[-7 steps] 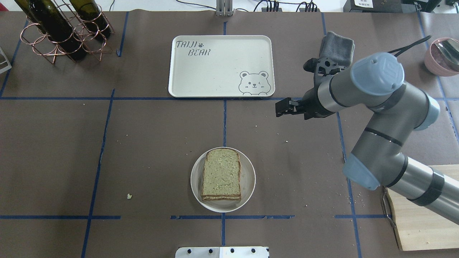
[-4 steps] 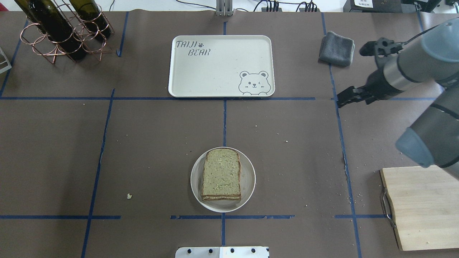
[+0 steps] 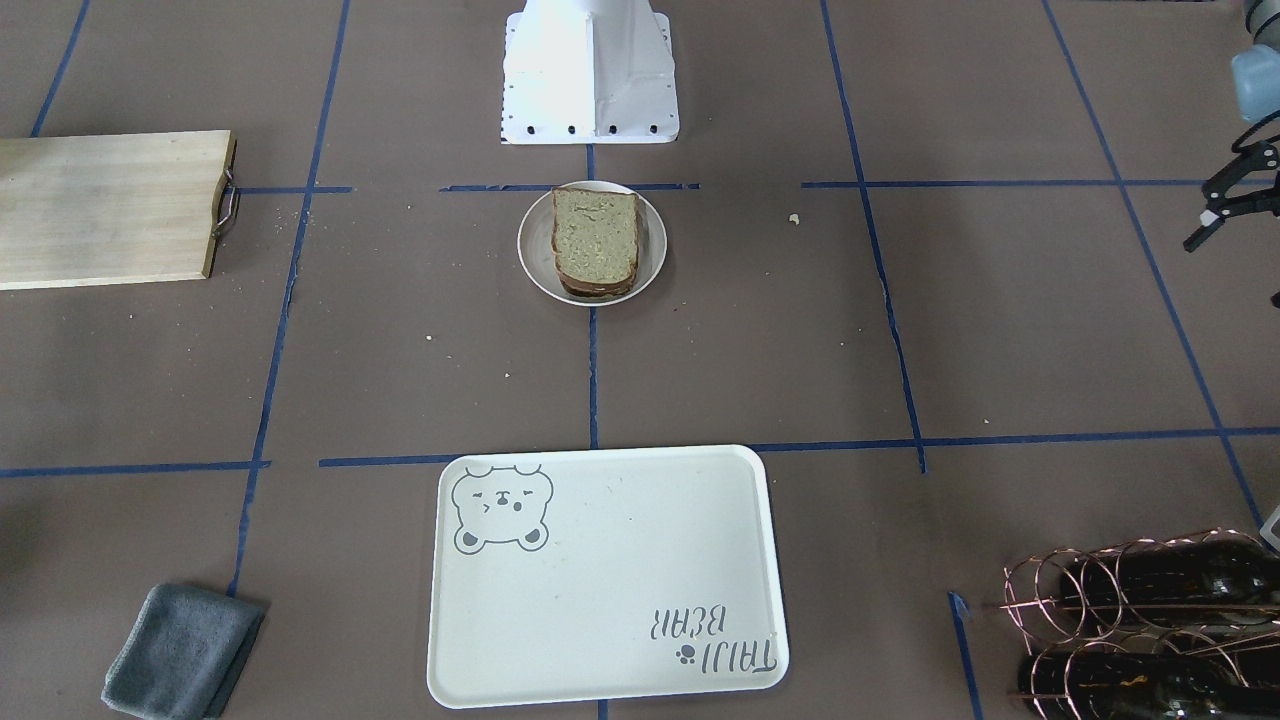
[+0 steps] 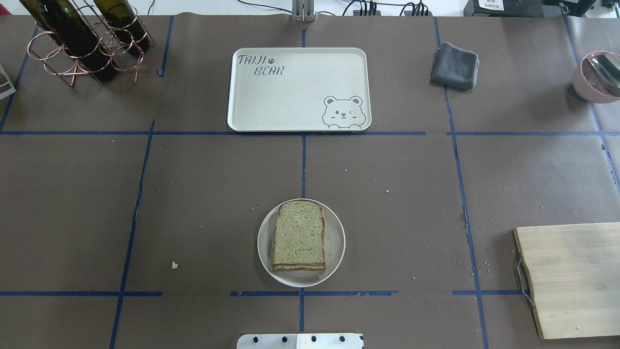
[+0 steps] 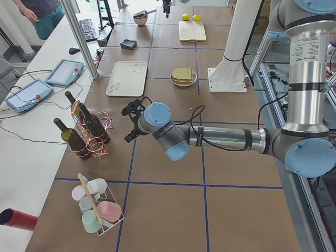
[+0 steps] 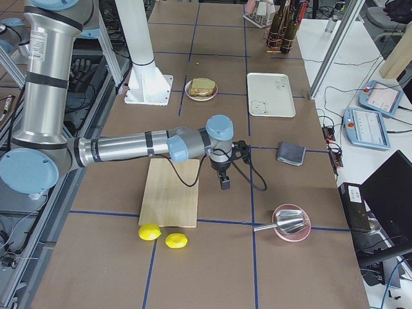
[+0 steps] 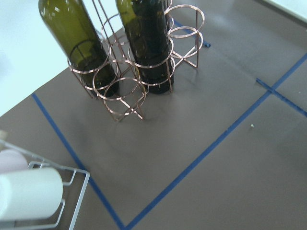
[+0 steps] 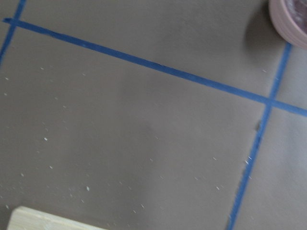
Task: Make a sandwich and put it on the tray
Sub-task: 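Reach the left gripper to the plate rim nearest it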
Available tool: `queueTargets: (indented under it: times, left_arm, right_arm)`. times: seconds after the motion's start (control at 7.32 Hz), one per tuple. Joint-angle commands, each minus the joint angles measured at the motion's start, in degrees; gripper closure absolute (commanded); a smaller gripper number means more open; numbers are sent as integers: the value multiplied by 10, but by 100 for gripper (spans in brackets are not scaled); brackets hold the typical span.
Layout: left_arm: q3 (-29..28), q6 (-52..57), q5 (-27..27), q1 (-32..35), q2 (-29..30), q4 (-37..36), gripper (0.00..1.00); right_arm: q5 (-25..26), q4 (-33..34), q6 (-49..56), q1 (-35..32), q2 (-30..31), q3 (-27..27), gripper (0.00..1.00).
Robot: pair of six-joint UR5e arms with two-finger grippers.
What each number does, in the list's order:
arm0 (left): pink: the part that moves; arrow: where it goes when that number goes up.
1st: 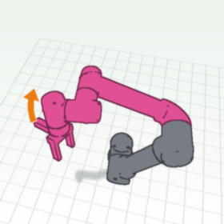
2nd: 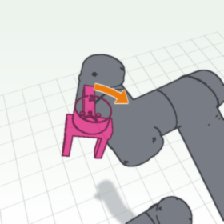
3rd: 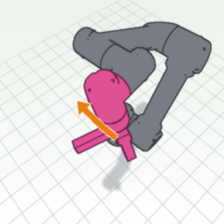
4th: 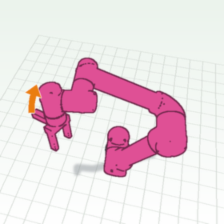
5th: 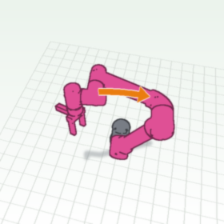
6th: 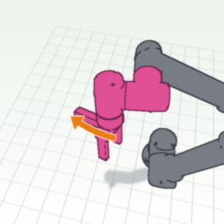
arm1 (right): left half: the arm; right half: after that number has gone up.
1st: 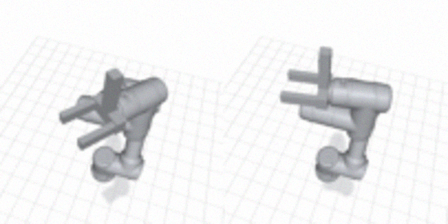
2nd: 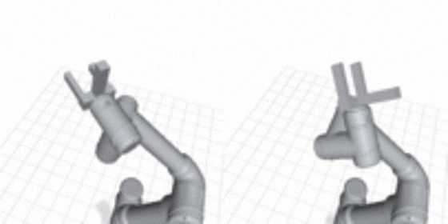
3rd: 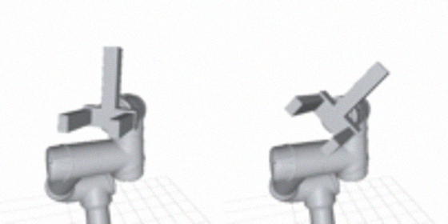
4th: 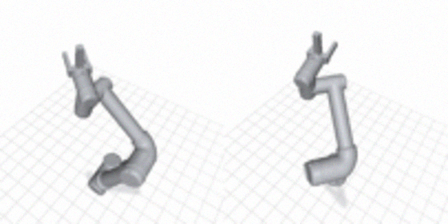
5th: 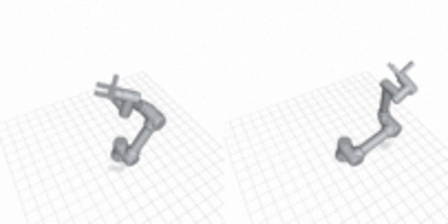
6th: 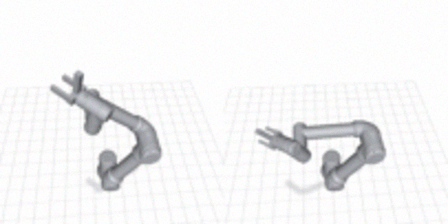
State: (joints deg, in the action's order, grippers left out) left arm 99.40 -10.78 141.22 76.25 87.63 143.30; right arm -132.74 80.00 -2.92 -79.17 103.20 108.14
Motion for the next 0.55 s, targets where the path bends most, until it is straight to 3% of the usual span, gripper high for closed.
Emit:
queueTargets:
  times: [0.0,0.41]
  left_arm:
    - [43,-142,-20,-154,39,-12,0]
    - [84,-356,-202,-317,49,-48,0]
  right_arm:
    - [-13,9,83,-82,75,3,0]
    - [-11,6,86,-90,94,3,0]
